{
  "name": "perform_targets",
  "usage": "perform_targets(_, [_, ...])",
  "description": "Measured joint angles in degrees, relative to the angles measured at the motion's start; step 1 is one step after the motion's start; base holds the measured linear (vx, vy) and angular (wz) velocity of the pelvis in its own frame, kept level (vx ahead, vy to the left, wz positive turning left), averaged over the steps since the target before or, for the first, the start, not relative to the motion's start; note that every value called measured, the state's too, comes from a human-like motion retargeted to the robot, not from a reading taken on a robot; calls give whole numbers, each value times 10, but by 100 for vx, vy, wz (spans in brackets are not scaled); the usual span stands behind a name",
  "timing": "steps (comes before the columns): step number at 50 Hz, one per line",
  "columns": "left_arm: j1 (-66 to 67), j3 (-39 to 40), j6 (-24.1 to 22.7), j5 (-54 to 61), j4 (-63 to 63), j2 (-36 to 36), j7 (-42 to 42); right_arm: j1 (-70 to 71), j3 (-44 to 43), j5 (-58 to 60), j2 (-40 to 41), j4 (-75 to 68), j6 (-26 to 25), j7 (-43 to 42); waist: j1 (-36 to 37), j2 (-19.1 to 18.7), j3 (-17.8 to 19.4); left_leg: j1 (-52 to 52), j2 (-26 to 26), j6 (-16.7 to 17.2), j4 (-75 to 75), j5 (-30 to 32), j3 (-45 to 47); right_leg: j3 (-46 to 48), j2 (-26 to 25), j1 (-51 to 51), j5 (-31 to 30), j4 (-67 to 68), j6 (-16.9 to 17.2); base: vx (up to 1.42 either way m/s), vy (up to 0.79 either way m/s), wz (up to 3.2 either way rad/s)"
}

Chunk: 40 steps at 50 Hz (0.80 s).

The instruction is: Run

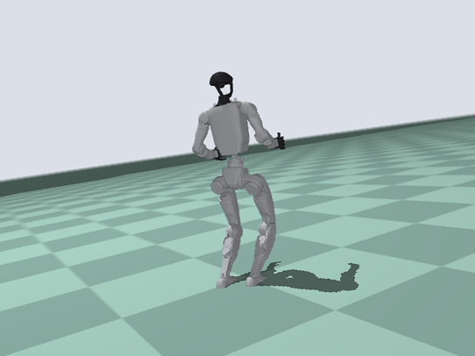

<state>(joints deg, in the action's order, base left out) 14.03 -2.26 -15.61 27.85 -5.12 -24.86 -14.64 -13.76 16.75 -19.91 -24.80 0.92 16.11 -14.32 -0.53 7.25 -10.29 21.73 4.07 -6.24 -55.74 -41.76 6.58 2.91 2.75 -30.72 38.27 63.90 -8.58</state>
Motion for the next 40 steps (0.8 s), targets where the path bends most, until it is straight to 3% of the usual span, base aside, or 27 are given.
perform_targets(5, [38, 13, 23, 1, -73, 6, 64, 94, 3, 21, -11, -5, -6, 14, 29, -21, 19, 44, -85, -23, -131, -71, 22, 48, -19, 17, 66, -9, -14, 0, -5, -10])
perform_targets(9, [70, 7, 31, 14, -101, 10, 89, 98, 8, -4, -9, 0, -6, 22, 48, -29, 6, 51, -98, -29, -93, -47, 26, 44, -36, 34, 22, -70, -29, 3, 2, -9])
perform_targets(13, [95, -5, 31, 41, -96, 11, 97, 59, 16, -43, -10, -1, -2, 40, 47, -25, -14, 37, -59, -21, -3, 24, 24, 16, -33, 31, -52, -106, -22, 5, 9, -8])
perform_targets(16, [99, -13, 29, 67, -75, 10, 90, 24, 17, -64, -10, -10, 3, 44, 33, -20, -17, 17, -16, -25, 46, 51, 18, 0, -14, 3, -79, -56, -9, 1, 13, -4])
perform_targets(22, [74, -17, 24, 110, -9, 2, 81, -42, 5, -89, -3, -42, -11, 36, -6, -22, 7, -10, 45, -28, 45, -27, 4, -16, 22, -75, -44, 136, -3, -4, 13, -2])
perform_targets(28, [-1, -17, 27, 79, 27, -24, 51, -60, -26, -78, 23, -68, -27, 17, -48, 24, 31, -27, 111, -27, 88, -77, 26, -46, 99, -139, 9, 259, 1, -6, 5, 45])
perform_targets(31, [-17, -16, 22, 40, 14, -23, 24, -47, -25, -44, 27, -72, -23, -3, -41, 24, 29, -39, 106, -28, 104, -59, 26, -35, 97, -119, 1, 229, -2, 0, -3, 6])
perform_targets(37, [6, -17, 12, -41, -25, -20, -10, 1, -5, 9, 18, -49, -9, -20, -5, 7, 7, -35, 52, -12, 104, 40, 5, -1, 40, -25, -41, 56, -3, 3, -12, -6])
perform_targets(40, [23, -14, 17, -65, -44, -25, -2, 36, 7, 14, 9, -26, -2, -18, 18, 4, 0, 4, 15, -1, 42, 66, 6, 11, 12, 8, -33, -17, 1, 1, -12, -11])
